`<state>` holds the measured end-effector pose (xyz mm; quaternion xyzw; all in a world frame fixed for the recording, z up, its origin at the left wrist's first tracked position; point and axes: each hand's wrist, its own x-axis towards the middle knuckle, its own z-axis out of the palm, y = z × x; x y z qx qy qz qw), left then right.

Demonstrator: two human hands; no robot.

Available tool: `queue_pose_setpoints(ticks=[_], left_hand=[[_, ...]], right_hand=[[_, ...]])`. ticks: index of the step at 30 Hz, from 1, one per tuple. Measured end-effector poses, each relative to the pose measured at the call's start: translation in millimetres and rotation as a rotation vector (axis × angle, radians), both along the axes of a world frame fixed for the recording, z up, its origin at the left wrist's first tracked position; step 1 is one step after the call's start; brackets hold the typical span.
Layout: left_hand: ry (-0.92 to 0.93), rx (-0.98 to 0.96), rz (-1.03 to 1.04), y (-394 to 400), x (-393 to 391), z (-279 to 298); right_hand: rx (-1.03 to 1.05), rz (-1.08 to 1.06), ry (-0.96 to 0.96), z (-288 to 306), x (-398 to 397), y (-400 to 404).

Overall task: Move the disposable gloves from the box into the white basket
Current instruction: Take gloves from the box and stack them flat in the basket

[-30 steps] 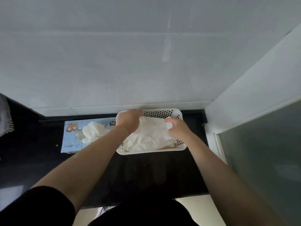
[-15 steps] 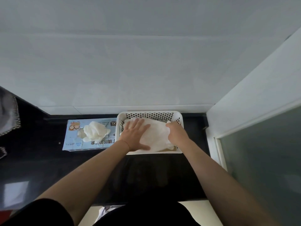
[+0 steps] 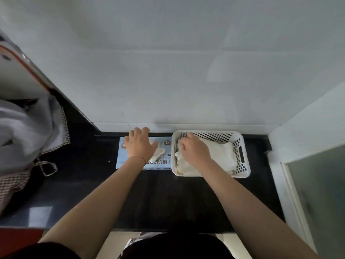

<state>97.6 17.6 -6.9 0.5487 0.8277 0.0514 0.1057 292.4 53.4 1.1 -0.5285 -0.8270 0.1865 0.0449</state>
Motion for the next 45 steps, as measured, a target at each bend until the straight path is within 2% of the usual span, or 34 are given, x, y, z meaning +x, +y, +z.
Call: queue_pose_setpoints(ticks=[4,5,13,16,20,22,26,29,33,38,43,45], left_hand=[[-0.4,-0.131,0.123,-9,-36,-6],[-0.441,-0.132,0.116,-10,-37,-5],[-0.339,0.015,-0.079,-11,-45,18],[-0.387,0.07,-0.107,-8,-40,24],[-0.566,0.124,-0.008,-10,-43,23],[-0.639,0.054,0.041,-14,-52,12],[-0.653,-0.262,0.021,-27,-64,-7],[-0.724,-0.262,0.032,-32,-67,-12],[-0.739,-0.275,-0.007,-35,-69,-12],[-0.755,-0.284,-0.018,-32,-74,-8],[-1.002,-0.291,0.053,-28,-81,2],[-1.036,-0.21,0.108,-23,-82,10]], right_hand=[[-0.052,0.019,0.033,-3,-36,-14],[-0.071,-0.001,0.041,-4,-41,-15],[-0.229,-0.16,0.295,-1,-83,-16],[-0.289,-0.18,0.358,3,-95,-16],[-0.238,-0.224,0.298,6,-100,-14],[-0.213,-0.23,0.266,7,-97,-12],[-0.148,-0.177,0.182,12,-97,-11],[-0.086,-0.126,0.184,22,-102,-12],[-0.088,-0.183,0.259,27,-108,-9],[-0.089,-0.287,0.489,49,-108,-5],[-0.045,-0.28,0.623,76,-109,7],[-0.113,-0.286,0.66,86,-110,10]])
